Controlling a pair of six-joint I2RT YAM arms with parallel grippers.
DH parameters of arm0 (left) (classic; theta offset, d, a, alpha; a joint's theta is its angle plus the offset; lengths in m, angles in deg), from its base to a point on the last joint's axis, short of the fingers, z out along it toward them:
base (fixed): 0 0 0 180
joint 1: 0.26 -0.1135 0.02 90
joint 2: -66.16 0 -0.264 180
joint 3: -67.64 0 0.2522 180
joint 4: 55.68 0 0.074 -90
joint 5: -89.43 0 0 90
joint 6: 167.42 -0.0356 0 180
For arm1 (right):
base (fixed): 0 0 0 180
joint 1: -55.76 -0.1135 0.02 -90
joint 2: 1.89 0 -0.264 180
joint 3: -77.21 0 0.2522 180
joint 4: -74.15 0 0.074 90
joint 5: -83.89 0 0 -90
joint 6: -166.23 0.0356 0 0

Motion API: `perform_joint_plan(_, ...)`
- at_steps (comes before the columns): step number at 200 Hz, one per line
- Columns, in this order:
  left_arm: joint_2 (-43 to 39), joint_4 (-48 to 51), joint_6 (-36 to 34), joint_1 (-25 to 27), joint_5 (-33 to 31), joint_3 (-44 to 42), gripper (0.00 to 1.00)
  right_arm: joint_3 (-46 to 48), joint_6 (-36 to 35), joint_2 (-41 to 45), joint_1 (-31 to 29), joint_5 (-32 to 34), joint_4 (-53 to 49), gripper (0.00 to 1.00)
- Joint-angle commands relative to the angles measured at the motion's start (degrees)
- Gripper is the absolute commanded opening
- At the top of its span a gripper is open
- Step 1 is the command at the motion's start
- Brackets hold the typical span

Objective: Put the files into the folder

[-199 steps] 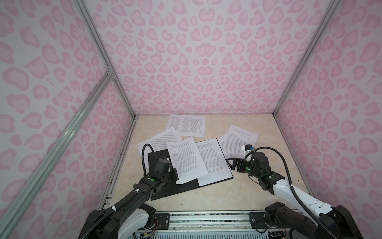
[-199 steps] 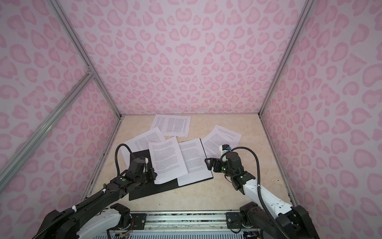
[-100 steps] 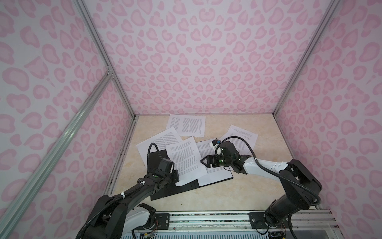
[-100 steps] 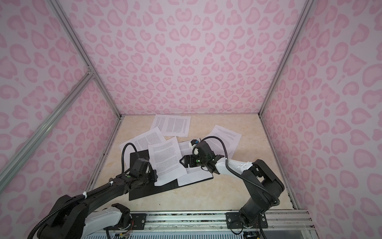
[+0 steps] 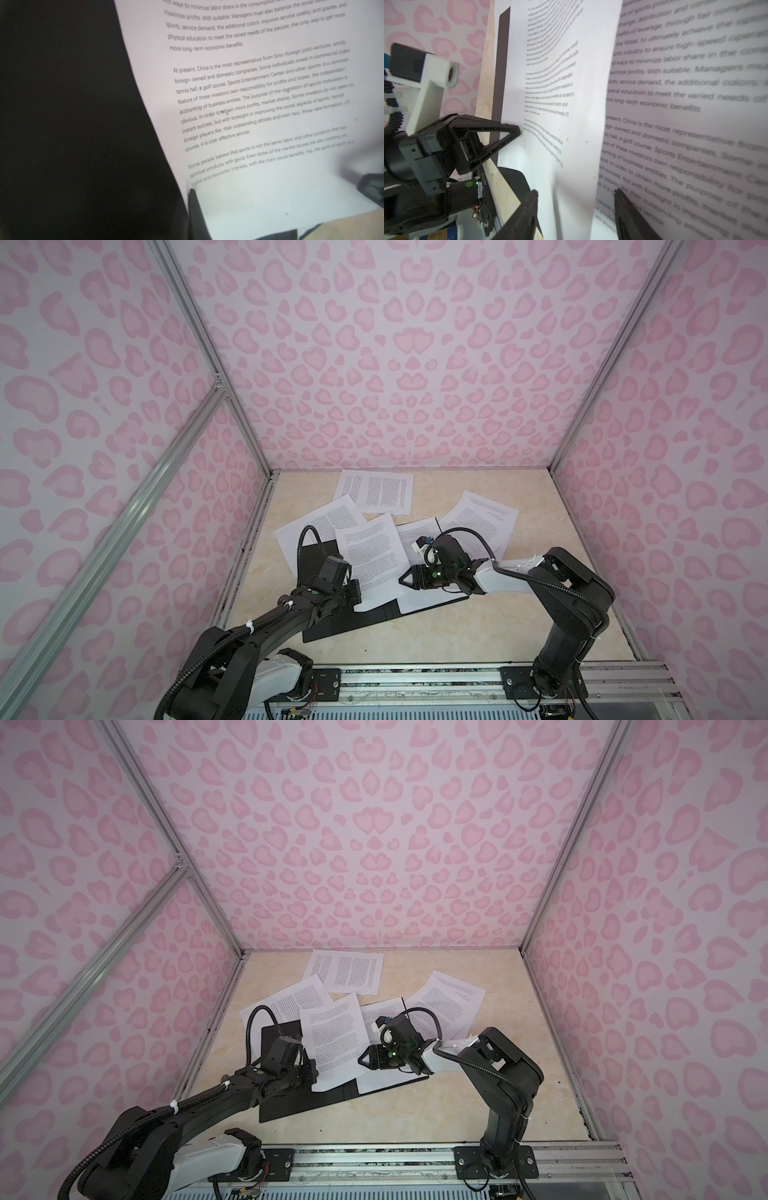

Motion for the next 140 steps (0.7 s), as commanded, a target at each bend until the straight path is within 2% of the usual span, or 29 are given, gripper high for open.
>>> perform_joint_plan(1, -0.08, -0.06, -0.5, -0.06, -0.25, 0.35, 0.03, 0.93, 2.78, 0.05, -0.1, -2.13, 4.57, 0.53)
perform_joint_plan(140, 0.17, 0.08, -0.41, -0.06, -0.77, 0.58, 0.03, 2.89, 4.42, 1.92, 0.6, -2.48, 3.78, 0.27)
